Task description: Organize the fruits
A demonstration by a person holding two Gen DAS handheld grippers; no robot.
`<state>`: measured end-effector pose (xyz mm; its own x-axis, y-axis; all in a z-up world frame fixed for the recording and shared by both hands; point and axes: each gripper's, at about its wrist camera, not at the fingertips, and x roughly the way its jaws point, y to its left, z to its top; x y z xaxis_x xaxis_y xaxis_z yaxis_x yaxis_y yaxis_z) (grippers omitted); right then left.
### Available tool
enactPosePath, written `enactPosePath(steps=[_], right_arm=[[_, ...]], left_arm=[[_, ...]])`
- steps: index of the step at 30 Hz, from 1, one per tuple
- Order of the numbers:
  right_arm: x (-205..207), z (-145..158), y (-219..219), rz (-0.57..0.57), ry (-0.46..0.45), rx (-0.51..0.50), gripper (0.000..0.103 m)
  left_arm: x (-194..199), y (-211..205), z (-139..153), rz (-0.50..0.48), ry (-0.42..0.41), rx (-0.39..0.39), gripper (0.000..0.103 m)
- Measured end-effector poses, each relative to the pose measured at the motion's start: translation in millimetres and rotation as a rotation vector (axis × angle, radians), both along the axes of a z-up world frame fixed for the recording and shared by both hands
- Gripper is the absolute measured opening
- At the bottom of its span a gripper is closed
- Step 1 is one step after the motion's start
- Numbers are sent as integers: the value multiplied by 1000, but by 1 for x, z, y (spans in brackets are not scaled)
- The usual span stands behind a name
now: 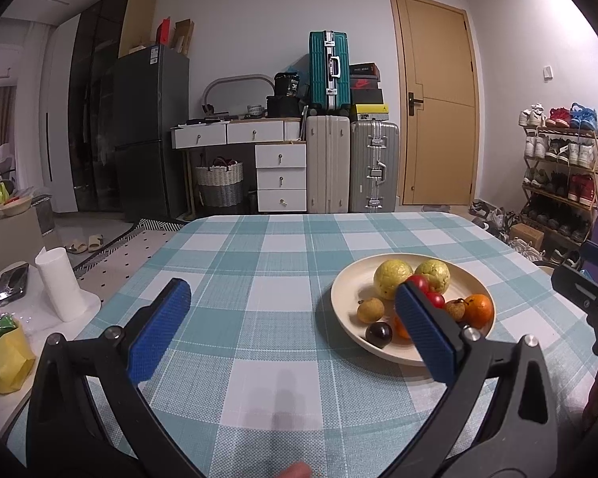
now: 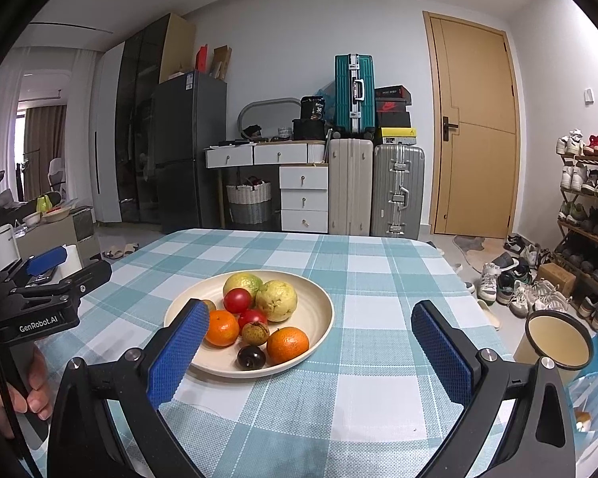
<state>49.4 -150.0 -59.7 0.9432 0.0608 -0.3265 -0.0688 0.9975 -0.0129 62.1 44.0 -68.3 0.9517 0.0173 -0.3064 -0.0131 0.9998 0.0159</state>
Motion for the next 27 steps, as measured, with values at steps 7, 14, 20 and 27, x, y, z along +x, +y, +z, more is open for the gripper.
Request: enactPosePath(steps=[7,14,20,27], right_arm=[[0,0,0,0,-1,0,103],[-1,0,0,0,-2,0,103],[-1,0,-1,0,-3,0,103],[-1,0,-1,0,-3,0,103]], left_arm=[[0,0,0,1,-1,1,102],[-2,1,1,0,-1,0,102],[-3,2,0,0,-1,0,102],[-4,3,1,7,-3,-1,102]])
